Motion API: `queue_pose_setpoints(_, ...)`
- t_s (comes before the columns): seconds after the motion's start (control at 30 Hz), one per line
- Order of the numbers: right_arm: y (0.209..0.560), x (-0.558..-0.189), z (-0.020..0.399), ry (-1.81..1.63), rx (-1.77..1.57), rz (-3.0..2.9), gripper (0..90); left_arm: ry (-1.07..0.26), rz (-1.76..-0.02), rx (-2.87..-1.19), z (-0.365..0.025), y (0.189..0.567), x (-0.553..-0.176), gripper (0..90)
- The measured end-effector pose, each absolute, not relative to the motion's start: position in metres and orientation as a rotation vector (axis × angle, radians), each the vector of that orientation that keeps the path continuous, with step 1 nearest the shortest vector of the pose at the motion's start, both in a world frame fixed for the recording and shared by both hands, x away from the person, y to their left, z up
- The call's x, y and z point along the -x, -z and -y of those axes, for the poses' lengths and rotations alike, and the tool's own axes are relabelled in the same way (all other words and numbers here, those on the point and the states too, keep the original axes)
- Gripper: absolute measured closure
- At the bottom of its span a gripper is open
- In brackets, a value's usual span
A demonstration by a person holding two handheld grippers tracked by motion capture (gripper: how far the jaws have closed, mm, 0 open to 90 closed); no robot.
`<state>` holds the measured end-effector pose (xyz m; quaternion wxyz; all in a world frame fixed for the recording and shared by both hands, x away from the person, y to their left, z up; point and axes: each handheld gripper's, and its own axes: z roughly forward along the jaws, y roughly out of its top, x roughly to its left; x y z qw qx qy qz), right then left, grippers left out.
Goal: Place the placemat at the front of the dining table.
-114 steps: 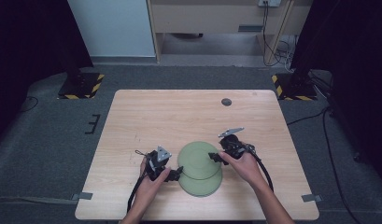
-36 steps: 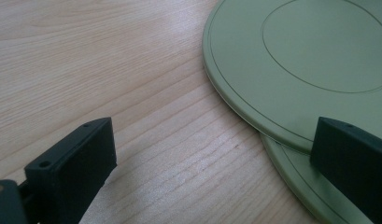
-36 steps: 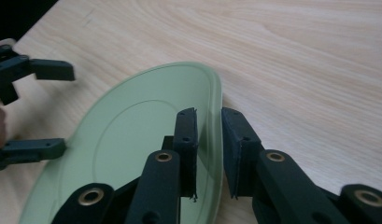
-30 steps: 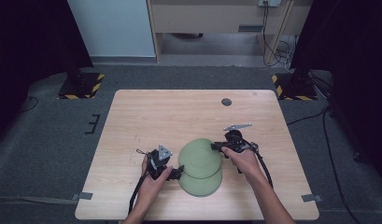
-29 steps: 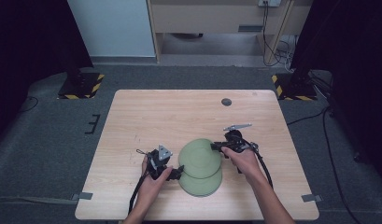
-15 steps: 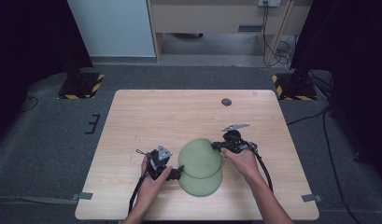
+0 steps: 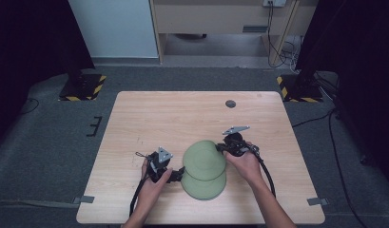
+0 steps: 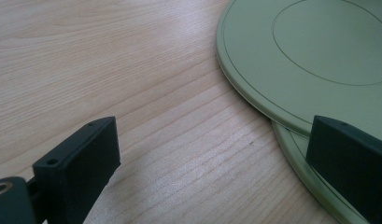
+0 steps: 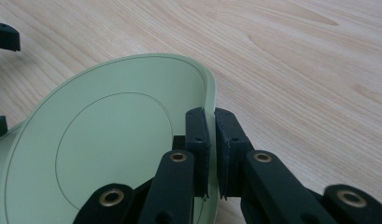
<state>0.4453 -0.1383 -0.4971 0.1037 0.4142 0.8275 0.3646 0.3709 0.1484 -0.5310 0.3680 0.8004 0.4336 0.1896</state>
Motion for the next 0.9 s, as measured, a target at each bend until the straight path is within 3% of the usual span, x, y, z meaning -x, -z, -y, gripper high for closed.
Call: queue_pose_setpoints(0.9,0.458,-0.444,0.137,-1.045,-1.146,-2.401,85.9,-0.515,-1.126,-2.037,-0.156,0.528,-0.372,2.2)
